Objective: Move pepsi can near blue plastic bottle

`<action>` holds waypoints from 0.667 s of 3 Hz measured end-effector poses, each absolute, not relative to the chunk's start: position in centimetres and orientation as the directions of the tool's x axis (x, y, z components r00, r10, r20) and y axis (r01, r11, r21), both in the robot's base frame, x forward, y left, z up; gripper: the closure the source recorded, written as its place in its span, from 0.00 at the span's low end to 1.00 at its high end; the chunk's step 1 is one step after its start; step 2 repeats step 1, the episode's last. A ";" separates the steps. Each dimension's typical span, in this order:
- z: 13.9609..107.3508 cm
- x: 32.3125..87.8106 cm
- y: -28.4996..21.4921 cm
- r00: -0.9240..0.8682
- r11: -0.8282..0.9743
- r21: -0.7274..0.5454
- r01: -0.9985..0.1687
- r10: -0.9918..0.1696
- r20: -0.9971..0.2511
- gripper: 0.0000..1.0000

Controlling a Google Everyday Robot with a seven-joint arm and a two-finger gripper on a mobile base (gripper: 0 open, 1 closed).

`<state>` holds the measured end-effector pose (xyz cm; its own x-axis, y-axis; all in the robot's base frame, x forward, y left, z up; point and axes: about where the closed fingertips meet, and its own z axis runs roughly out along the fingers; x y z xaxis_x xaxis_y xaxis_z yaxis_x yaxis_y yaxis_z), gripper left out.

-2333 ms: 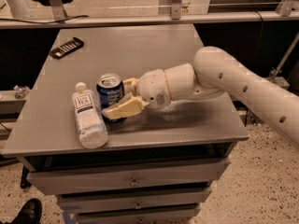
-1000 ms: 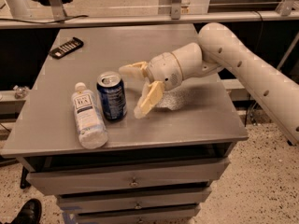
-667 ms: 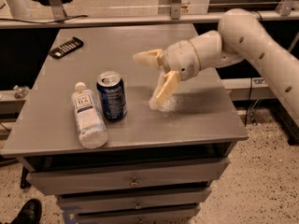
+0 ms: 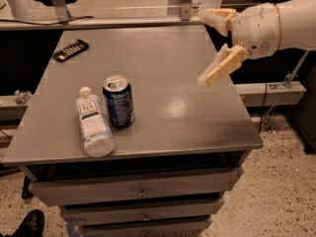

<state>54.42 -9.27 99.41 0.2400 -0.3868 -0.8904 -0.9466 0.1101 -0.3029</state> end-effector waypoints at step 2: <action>99.4 54.4 -9.2 0.240 0.109 -0.302 -0.947 -0.386 -0.891 0.00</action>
Offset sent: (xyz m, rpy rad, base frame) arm 0.0000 0.0000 0.0000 0.0000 0.0000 0.0000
